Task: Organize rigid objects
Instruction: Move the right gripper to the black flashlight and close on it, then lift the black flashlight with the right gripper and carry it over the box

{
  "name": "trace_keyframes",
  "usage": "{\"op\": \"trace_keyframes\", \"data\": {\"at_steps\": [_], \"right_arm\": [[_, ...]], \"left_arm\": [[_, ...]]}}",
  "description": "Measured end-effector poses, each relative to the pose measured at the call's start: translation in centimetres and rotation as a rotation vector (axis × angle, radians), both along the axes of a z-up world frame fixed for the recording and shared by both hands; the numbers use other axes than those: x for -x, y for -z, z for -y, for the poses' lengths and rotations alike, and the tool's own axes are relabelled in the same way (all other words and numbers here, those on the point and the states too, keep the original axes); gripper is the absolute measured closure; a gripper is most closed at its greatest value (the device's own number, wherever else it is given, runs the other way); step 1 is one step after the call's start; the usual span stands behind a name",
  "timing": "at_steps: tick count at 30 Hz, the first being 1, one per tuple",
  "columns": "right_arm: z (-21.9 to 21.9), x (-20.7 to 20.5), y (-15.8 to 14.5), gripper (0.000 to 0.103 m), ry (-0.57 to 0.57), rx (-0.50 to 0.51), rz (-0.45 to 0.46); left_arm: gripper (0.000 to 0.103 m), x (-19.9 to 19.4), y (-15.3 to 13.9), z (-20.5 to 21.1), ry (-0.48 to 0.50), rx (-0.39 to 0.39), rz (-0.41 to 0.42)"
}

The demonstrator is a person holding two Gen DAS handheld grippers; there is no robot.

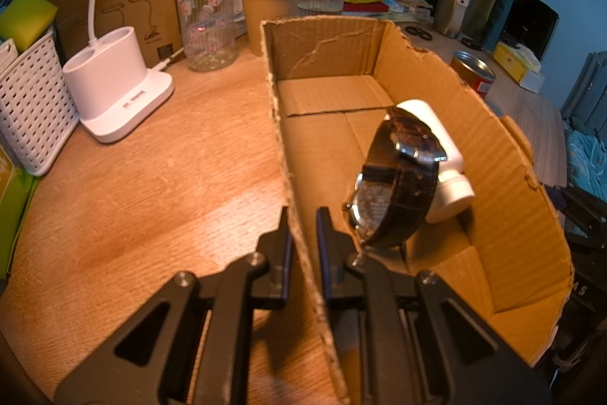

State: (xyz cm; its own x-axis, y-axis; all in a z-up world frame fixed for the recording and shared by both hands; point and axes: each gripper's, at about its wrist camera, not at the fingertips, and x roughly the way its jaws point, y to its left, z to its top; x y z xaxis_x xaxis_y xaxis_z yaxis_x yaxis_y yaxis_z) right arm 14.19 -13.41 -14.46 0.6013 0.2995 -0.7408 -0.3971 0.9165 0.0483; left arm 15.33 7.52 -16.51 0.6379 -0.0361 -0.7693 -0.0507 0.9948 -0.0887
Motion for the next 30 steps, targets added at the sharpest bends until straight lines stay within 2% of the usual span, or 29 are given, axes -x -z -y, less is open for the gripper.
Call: {"op": "trace_keyframes", "data": {"at_steps": [5,16,30], "right_arm": [[0.0,0.0,0.1,0.057,-0.010,-0.005,-0.005],[-0.4,0.0,0.5,0.077,-0.049,-0.044,-0.035],[0.9,0.2,-0.4,0.081,-0.043,-0.117,-0.016]], "left_arm": [[0.090,0.0,0.0,0.0,0.000,0.000,0.000],[0.090,0.0,0.0,0.0,0.000,0.002,-0.001],[0.090,0.1,0.1,0.3,-0.001,0.011,-0.001]]}}
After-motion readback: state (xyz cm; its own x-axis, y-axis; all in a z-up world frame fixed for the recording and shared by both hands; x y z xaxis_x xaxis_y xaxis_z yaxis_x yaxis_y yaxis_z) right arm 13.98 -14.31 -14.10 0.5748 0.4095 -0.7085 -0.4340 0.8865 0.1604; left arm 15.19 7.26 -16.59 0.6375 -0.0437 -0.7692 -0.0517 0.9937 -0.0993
